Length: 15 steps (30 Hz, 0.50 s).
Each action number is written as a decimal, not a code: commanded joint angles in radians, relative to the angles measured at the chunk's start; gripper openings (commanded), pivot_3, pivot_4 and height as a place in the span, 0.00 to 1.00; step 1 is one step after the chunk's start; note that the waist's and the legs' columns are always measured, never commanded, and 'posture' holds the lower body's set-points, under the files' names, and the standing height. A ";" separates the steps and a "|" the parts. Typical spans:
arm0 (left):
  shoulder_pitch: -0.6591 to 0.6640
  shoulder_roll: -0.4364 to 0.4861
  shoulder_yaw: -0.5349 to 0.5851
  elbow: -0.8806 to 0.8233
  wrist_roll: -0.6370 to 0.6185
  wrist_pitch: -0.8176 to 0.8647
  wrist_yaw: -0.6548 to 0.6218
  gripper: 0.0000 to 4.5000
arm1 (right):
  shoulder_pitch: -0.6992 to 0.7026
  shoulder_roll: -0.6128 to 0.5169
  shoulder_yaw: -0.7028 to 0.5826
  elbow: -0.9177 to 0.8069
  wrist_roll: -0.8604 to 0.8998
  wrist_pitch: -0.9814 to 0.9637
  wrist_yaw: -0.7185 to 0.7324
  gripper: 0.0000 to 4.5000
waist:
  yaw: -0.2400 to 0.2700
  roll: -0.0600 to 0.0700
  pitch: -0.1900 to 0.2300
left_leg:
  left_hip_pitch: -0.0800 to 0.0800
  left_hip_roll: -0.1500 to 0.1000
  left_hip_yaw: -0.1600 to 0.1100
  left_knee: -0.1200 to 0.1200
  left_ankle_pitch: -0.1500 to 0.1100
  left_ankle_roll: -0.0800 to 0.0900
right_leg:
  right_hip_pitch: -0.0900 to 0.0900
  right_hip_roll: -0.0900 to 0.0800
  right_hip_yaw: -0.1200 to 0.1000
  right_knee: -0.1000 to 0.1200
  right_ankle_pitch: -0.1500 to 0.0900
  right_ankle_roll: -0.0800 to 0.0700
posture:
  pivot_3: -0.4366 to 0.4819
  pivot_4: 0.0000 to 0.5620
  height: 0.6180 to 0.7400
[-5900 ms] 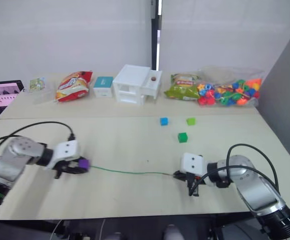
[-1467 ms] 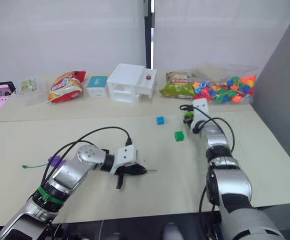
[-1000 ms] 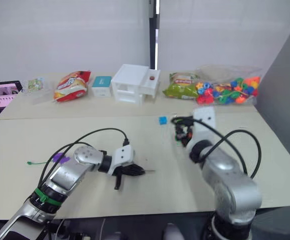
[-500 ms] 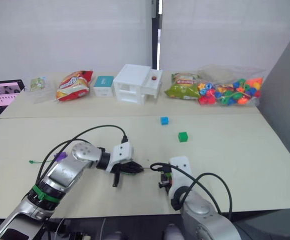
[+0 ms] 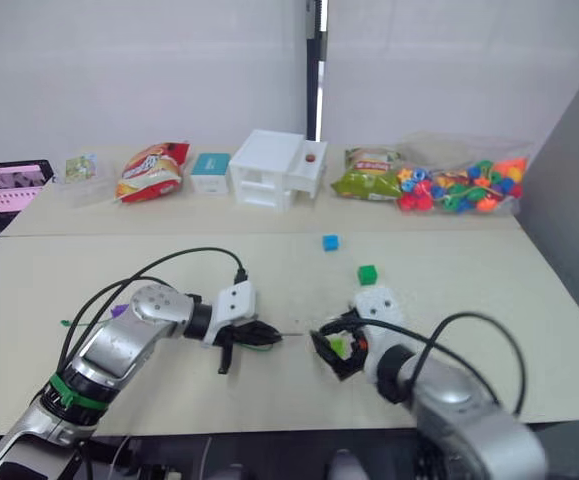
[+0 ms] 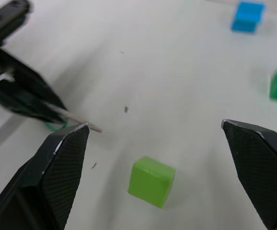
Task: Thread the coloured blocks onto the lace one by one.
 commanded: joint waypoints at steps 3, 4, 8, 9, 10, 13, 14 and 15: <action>0.004 0.030 0.028 -0.098 -0.049 0.074 -0.005 0.00 | -0.107 -0.336 0.066 0.238 0.085 -0.257 0.474 0.99 | 0.000 -0.001 0.001 | 0.000 0.000 0.001 0.000 0.000 0.001 | 0.001 0.000 0.000 -0.003 0.000 0.000 | 0.48 0.27 1.00; 0.006 0.039 0.028 -0.120 -0.056 0.101 -0.002 0.00 | -0.148 -0.370 0.126 0.318 0.037 -0.353 0.541 0.99 | -0.002 -0.001 0.001 | 0.000 0.000 0.001 0.000 -0.001 0.001 | 0.001 0.000 0.000 -0.003 0.000 0.000 | 0.48 0.27 1.00; 0.013 0.061 0.032 -0.217 -0.099 0.226 0.018 0.00 | -0.299 -0.420 0.372 0.631 -0.211 -0.776 0.753 0.99 | -0.008 -0.002 0.001 | 0.001 0.001 0.002 -0.001 -0.001 0.001 | 0.001 0.000 0.000 -0.002 0.000 0.000 | 0.48 0.27 1.00; 0.016 0.069 0.028 -0.242 -0.105 0.255 0.024 0.00 | -0.331 -0.406 0.409 0.701 -0.246 -0.861 0.797 0.99 | -0.007 -0.002 0.001 | 0.001 0.001 0.002 0.000 -0.001 0.001 | 0.000 0.000 0.001 -0.002 0.000 0.000 | 0.48 0.27 1.00; 0.017 0.073 0.025 -0.261 -0.106 0.290 0.041 0.00 | -0.360 -0.389 0.441 0.768 -0.276 -0.942 0.837 0.99 | -0.007 -0.002 0.001 | 0.000 0.001 0.002 0.000 -0.001 0.001 | 0.000 0.000 0.001 -0.002 0.000 0.000 | 0.48 0.27 1.00; 0.017 0.082 0.014 -0.292 -0.107 0.347 0.078 0.00 | -0.409 -0.352 0.497 0.915 -0.342 -1.115 0.919 0.99 | -0.003 -0.002 0.001 | -0.001 0.001 0.002 0.000 -0.001 0.001 | -0.001 -0.001 0.001 -0.002 0.000 0.000 | 0.48 0.27 1.00; 0.020 0.085 0.013 -0.302 -0.112 0.358 0.084 0.00 | -0.419 -0.338 0.506 0.959 -0.355 -1.152 0.938 0.99 | 0.000 -0.002 0.001 | -0.001 0.001 0.002 0.000 -0.001 0.001 | -0.001 -0.001 0.001 -0.002 0.000 0.000 | 0.48 0.27 1.00; 0.021 0.087 0.013 -0.308 -0.117 0.368 0.089 0.00 | -0.427 -0.328 0.512 0.992 -0.364 -1.176 0.954 0.99 | 0.002 -0.002 0.001 | -0.002 0.000 0.002 0.000 -0.001 0.001 | -0.002 -0.001 0.001 -0.002 0.000 0.000 | 0.48 0.27 1.00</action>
